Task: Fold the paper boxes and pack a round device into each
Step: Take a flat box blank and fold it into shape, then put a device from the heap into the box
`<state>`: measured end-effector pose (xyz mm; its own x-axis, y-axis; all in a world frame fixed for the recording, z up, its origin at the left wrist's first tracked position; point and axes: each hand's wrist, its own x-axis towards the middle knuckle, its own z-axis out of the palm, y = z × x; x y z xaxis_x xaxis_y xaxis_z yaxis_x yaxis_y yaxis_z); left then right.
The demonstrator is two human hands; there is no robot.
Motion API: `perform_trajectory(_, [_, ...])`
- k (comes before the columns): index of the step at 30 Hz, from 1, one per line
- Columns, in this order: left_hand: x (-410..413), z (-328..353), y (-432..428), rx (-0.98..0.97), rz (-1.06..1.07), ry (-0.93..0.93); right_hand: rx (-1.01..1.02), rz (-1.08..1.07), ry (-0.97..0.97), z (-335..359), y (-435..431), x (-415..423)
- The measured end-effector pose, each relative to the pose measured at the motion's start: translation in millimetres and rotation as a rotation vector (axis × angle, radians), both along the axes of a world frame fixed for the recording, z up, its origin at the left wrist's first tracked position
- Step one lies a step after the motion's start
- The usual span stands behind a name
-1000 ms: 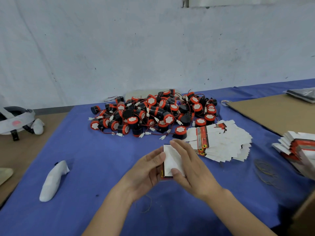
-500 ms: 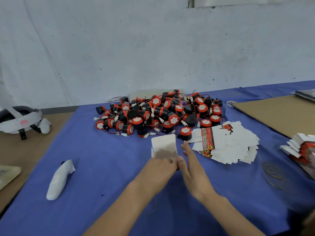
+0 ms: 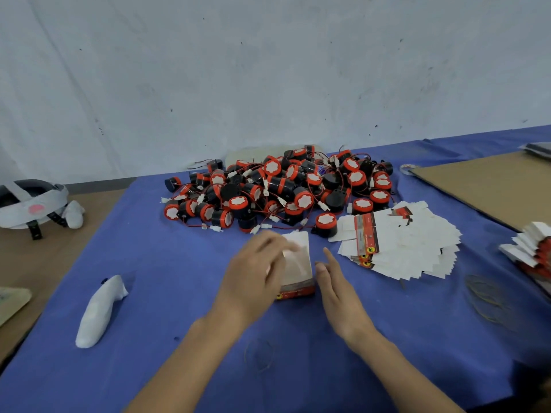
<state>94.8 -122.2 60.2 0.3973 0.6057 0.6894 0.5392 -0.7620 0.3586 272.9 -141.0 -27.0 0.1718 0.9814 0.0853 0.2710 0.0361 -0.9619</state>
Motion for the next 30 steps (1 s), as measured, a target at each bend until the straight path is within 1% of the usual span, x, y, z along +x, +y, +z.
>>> perform_trajectory(3, [16.3, 23.6, 18.0, -0.146, 0.031, -0.16, 0.015, -0.118, 0.2, -0.6, 4.6, 5.5])
perform_trajectory(4, [23.8, 30.7, 27.5, -0.223, 0.039, -0.168, 0.02, -0.154, 0.284, -0.2, 6.0, 8.0])
perform_trajectory(5, [32.1, 36.3, 38.5, -0.304, 0.05, -0.139, 0.03, -0.186, 0.371, 0.9, 7.0, 11.2])
perform_trajectory(8, [61.8, 47.5, 76.1, -0.523, 0.063, 0.108, -0.005, -0.262, 0.672, 7.0, 10.8, 23.4])
perform_trajectory(11, [102.1, 52.4, 105.7, -0.64, 0.049, 0.43, -0.054, -0.297, 0.933, 8.9, 11.7, 33.1])
perform_trajectory(13, [127.9, 48.0, 119.9, -0.632, 0.068, 0.686, -0.065, -0.291, 1.035, 9.1, 10.0, 35.8])
perform_trajectory(15, [146.6, 38.7, 132.9, -0.57, 0.141, 0.921, -0.08, -0.285, 1.088, 9.1, 9.4, 37.7])
perform_trajectory(17, [158.0, 29.6, 144.4, -0.565, 0.199, 1.058, -0.097, -0.285, 1.129, 9.1, 9.8, 39.0])
perform_trajectory(19, [164.7, 23.0, 151.7, -0.625, 0.221, 1.093, -0.109, -0.287, 1.153, 9.4, 10.6, 41.0])
perform_trajectory(22, [167.2, 11.5, 163.0, -0.662, 0.222, 1.042, -0.121, -0.283, 1.171, 8.8, 12.3, 44.1])
perform_trajectory(24, [164.3, 6.1, 168.2, -0.701, 0.26, 0.99, -0.116, -0.278, 1.173, 9.1, 12.9, 44.9])
perform_trajectory(27, [161.2, 1.4, 171.2, -0.711, 0.285, 1.004, -0.106, -0.275, 1.17, 8.5, 14.3, 45.4])
perform_trajectory(29, [161.3, 0.4, 166.9, -0.719, 0.287, 0.959, -0.096, -0.267, 1.171, 8.2, 13.9, 45.7])
perform_trajectory(30, [161.6, 1.9, 163.6, -0.72, 0.272, 0.904, -0.091, -0.265, 1.173, 8.5, 13.4, 45.9])
